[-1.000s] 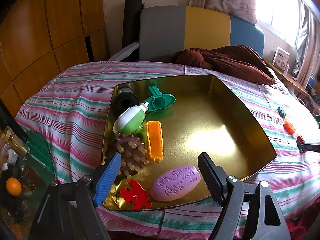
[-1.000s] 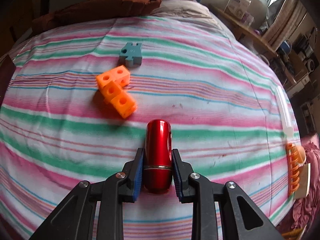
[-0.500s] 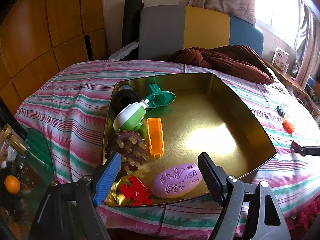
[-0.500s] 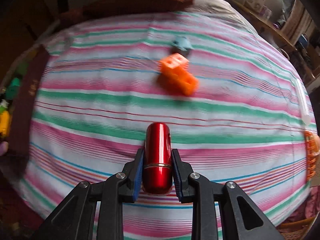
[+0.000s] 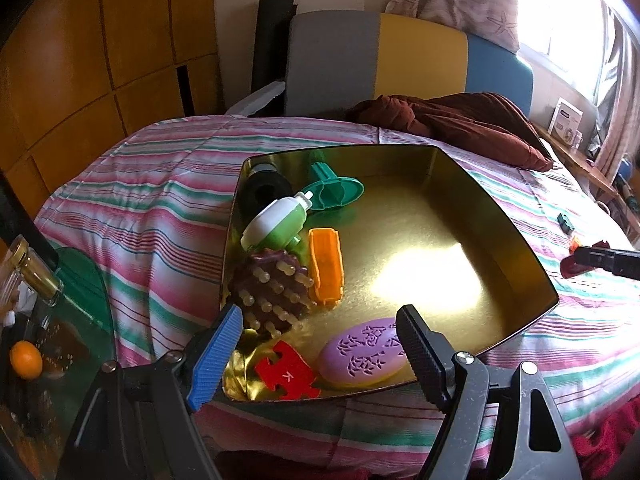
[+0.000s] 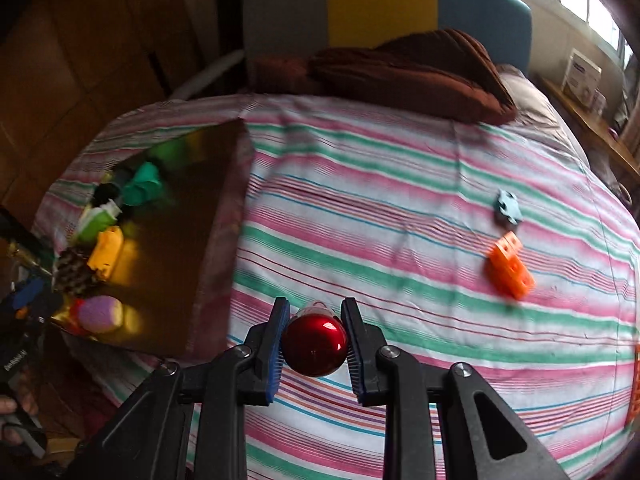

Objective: Organize rigid objects
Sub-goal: 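Carry the red lipstick tube over the gold tray with the right gripper, then lower the lipstick tube into the tray and open the right gripper, then move both tools from the tray toward the orange cubes and teal puzzle piece, then grasp the orange cubes with the right gripper while the left gripper grasps the teal puzzle piece, then lift the teal puzzle piece with the left gripper and carry it over the tray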

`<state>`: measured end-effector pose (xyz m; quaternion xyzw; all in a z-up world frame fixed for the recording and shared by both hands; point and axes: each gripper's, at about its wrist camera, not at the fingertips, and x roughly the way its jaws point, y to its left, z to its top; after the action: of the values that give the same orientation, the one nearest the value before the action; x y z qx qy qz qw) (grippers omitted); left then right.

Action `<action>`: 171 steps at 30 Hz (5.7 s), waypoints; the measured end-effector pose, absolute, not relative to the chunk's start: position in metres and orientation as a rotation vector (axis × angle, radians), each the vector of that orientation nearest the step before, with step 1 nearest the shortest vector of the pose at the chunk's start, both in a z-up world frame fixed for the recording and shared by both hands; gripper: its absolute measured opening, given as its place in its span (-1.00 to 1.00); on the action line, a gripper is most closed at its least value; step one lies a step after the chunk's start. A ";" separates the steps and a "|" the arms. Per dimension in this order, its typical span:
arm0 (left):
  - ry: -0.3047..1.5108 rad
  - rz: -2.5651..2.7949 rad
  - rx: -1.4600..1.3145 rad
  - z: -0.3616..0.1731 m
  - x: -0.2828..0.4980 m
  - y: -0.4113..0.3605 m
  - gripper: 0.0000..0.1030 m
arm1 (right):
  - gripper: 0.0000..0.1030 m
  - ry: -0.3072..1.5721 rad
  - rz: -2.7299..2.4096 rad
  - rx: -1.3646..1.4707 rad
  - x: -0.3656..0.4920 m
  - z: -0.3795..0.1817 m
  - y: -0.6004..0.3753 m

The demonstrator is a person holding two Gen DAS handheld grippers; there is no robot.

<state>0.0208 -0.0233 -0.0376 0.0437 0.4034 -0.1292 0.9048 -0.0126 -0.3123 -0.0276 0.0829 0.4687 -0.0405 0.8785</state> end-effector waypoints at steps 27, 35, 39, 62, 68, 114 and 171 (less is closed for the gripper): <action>0.851 -0.141 0.022 -0.046 0.029 0.033 0.55 | -0.50 1.079 0.270 0.225 0.093 -0.059 -0.156; 0.865 -0.126 0.009 -0.050 0.031 0.039 0.55 | -0.43 1.157 0.343 0.212 0.102 -0.095 -0.124; 0.868 -0.119 0.000 -0.051 0.031 0.041 0.55 | -0.30 1.125 0.322 0.215 0.096 -0.091 -0.131; 0.811 -0.173 0.053 -0.029 0.021 0.017 0.55 | -0.30 0.933 0.187 0.110 0.052 -0.043 -0.164; 0.808 -0.198 0.077 -0.026 0.018 0.002 0.55 | -0.30 0.885 0.131 0.102 0.038 -0.032 -0.188; 0.786 -0.628 0.271 0.000 0.030 -0.202 0.55 | -0.47 1.123 -0.336 0.148 0.031 -0.109 -0.497; 1.006 -0.822 0.449 -0.103 0.064 -0.466 -0.25 | -0.47 1.171 -0.426 0.152 -0.017 -0.122 -0.538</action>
<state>0.0637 -0.4663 -0.1035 0.2071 0.4643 -0.3793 0.7732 -0.0175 -0.5382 -0.1222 0.0712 0.5479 -0.1995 0.8093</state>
